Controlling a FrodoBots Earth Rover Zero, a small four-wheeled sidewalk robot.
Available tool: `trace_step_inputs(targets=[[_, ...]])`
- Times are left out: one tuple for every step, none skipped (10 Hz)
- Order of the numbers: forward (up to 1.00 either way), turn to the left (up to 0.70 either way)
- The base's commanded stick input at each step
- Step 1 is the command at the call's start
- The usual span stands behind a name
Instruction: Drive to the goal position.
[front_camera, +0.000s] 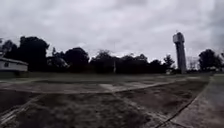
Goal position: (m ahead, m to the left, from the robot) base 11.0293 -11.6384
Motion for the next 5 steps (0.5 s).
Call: trace_step_inputs(targets=[[0.70,0.00],[0.70,0.00],[0.70,0.00],[0.70,0.00],[0.70,0.00]])
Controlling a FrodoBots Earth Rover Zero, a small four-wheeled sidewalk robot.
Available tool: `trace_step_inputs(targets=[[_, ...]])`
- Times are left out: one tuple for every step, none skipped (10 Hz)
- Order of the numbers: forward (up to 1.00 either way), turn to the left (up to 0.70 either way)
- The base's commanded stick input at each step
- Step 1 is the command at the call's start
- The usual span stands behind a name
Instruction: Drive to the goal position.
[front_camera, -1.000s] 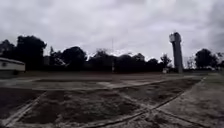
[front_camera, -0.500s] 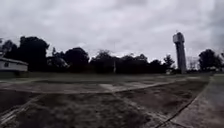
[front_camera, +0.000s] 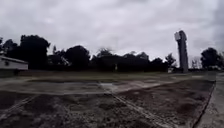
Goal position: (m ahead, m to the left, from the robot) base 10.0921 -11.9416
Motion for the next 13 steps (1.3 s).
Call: trace_step_inputs(targets=[[0.70,0.00],[0.70,0.00],[0.70,-0.02],[0.70,-0.23],[0.70,-0.35],[0.70,-0.35],[0.70,-0.35],[0.70,-0.35],[0.70,-0.35],[0.70,-0.35],[0.70,-0.35],[0.70,-0.10],[0.70,0.00]])
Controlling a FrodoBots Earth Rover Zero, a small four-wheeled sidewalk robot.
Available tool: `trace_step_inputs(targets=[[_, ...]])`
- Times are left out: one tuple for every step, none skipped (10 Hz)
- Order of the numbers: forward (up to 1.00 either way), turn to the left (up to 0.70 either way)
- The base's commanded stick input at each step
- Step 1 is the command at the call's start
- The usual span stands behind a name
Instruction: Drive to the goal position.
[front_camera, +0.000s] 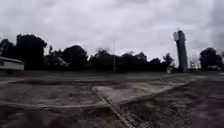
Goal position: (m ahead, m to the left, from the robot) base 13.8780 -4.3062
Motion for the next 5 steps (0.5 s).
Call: trace_step_inputs(targets=[[0.70,0.00],[0.70,0.00],[0.70,0.00],[0.70,0.00],[0.70,0.00]])
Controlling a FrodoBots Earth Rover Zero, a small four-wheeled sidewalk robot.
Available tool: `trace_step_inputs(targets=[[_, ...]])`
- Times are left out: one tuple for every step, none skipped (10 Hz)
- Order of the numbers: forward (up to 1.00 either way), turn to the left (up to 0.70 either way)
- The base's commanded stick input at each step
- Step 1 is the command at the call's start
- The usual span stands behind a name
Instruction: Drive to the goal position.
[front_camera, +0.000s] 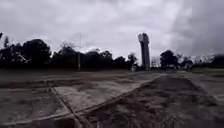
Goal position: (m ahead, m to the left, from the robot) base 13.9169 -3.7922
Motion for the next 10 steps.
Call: trace_step_inputs(targets=[[0.70,0.00],[0.70,0.00],[0.70,0.00],[0.70,0.00],[0.70,0.00],[0.70,0.00],[0.70,0.00],[0.70,0.00],[0.70,0.00],[0.70,0.00]])
